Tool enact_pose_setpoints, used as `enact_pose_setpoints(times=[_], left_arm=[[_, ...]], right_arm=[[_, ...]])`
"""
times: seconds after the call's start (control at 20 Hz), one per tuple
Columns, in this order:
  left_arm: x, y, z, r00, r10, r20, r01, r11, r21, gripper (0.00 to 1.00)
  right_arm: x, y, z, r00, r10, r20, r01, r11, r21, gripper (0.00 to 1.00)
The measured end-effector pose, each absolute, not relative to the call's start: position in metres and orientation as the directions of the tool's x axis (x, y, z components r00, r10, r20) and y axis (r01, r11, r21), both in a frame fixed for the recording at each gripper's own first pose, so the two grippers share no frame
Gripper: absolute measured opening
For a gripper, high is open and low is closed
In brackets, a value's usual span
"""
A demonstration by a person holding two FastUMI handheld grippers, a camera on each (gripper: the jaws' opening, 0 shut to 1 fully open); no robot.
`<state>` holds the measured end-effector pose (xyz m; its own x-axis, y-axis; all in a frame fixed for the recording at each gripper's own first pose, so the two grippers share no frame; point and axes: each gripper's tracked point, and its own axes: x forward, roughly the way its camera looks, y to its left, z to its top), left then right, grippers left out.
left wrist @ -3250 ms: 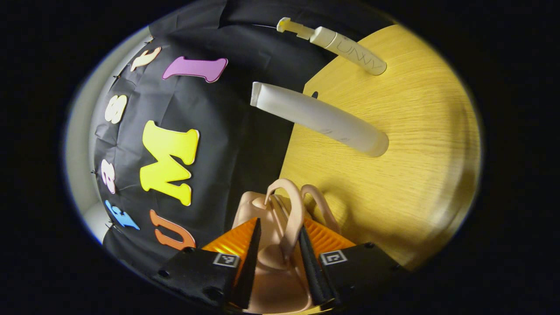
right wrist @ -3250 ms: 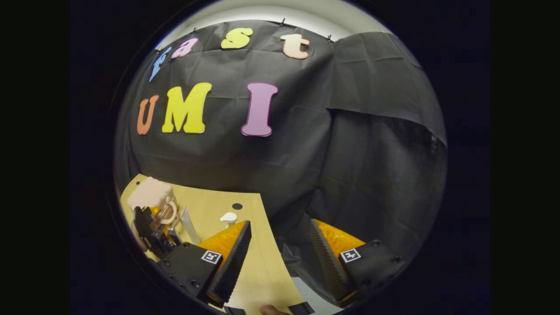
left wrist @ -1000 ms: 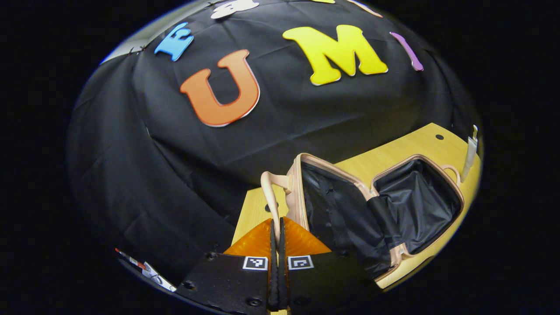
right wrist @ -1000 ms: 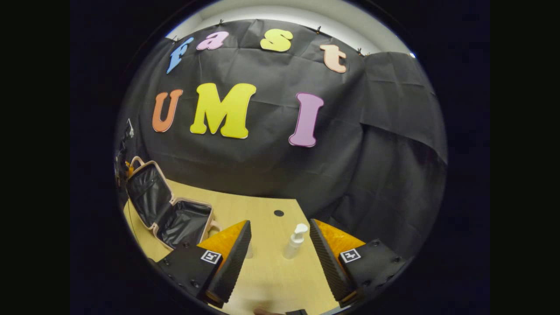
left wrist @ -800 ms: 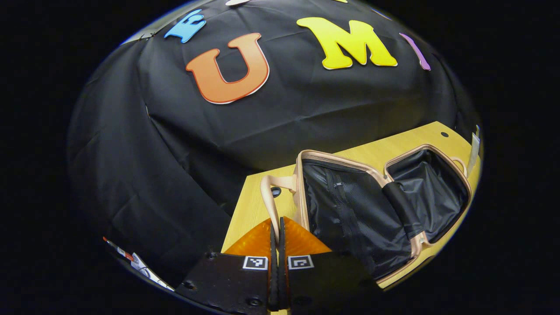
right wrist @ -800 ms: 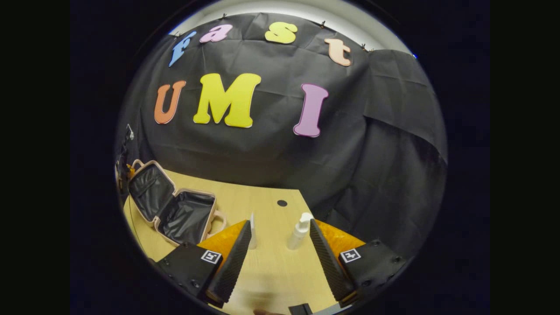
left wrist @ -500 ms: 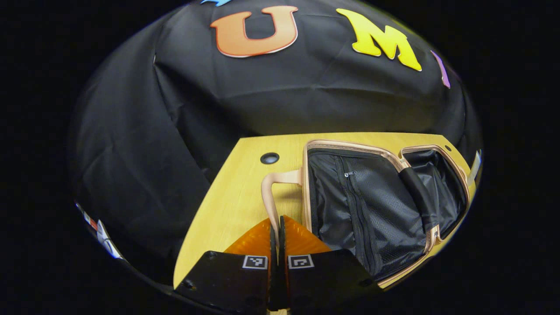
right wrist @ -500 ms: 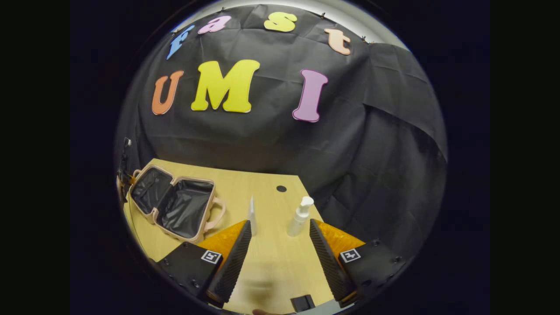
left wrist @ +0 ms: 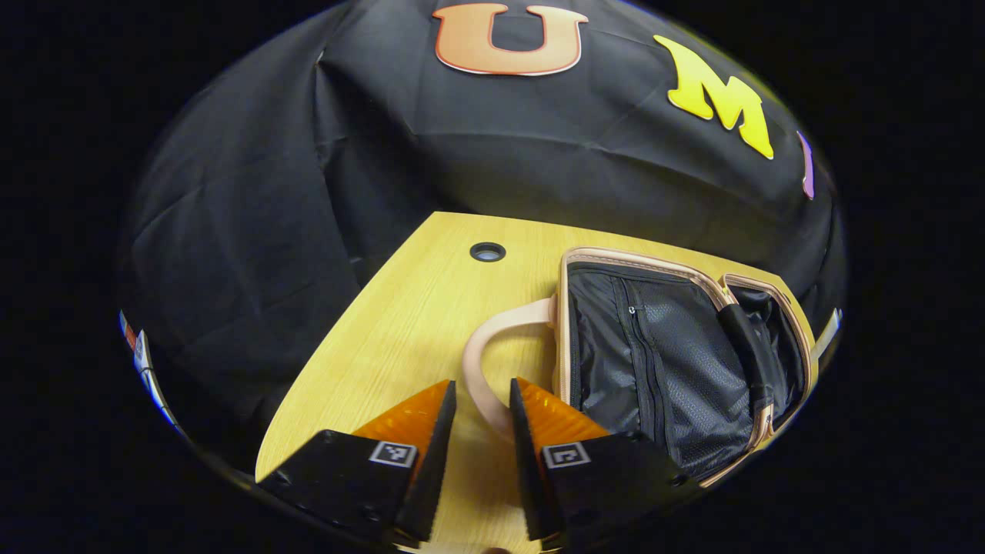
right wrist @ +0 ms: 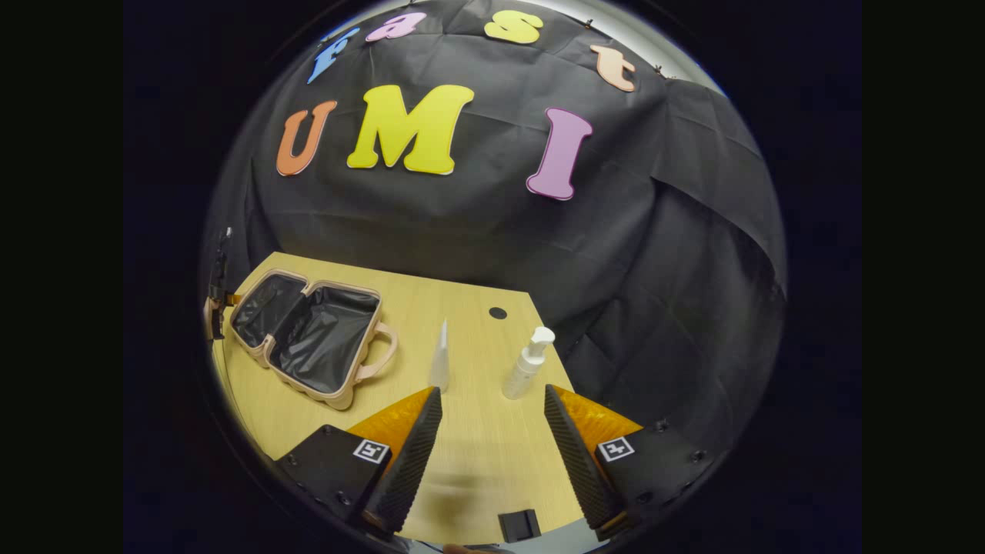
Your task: First open the suitcase, pack the skin care products into it, and then close the suitcase.
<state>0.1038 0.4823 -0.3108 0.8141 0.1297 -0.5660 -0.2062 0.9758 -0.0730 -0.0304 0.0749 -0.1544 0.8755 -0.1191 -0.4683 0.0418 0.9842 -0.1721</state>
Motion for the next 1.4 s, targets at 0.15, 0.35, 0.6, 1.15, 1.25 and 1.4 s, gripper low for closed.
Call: enact_pose_setpoints(times=[0.15, 0.35, 0.6, 1.15, 1.25, 1.4], left_arm=[[0.086, 0.476, -0.282, 0.835, 0.144, -0.532, -0.229, 0.968, -0.098, 0.90], [0.074, 0.424, -0.238, 0.868, 0.130, -0.479, -0.178, 0.982, -0.057, 1.00], [0.067, 0.297, -0.213, 0.886, 0.013, -0.464, -0.052, 0.996, -0.071, 0.98], [0.058, 0.019, -0.223, 0.817, -0.324, -0.477, 0.285, 0.946, -0.155, 0.99], [0.058, -0.028, -0.224, 0.785, -0.398, -0.474, 0.363, 0.916, -0.169, 0.98], [0.062, -0.081, -0.233, 0.752, -0.456, -0.476, 0.449, 0.883, -0.137, 0.99]], right_arm=[[-0.026, 0.072, -0.157, 0.888, -0.093, -0.451, 0.016, 0.985, -0.171, 0.80], [-0.014, 0.063, -0.159, 0.901, -0.044, -0.432, -0.023, 0.989, -0.147, 0.80], [0.005, 0.043, -0.157, 0.905, 0.019, -0.424, -0.076, 0.990, -0.117, 0.80], [0.031, -0.026, -0.163, 0.902, 0.049, -0.429, -0.099, 0.990, -0.095, 0.80], [0.032, -0.038, -0.167, 0.899, 0.046, -0.436, -0.098, 0.990, -0.097, 0.80], [0.032, -0.054, -0.172, 0.895, 0.042, -0.445, -0.099, 0.989, -0.106, 0.80]])
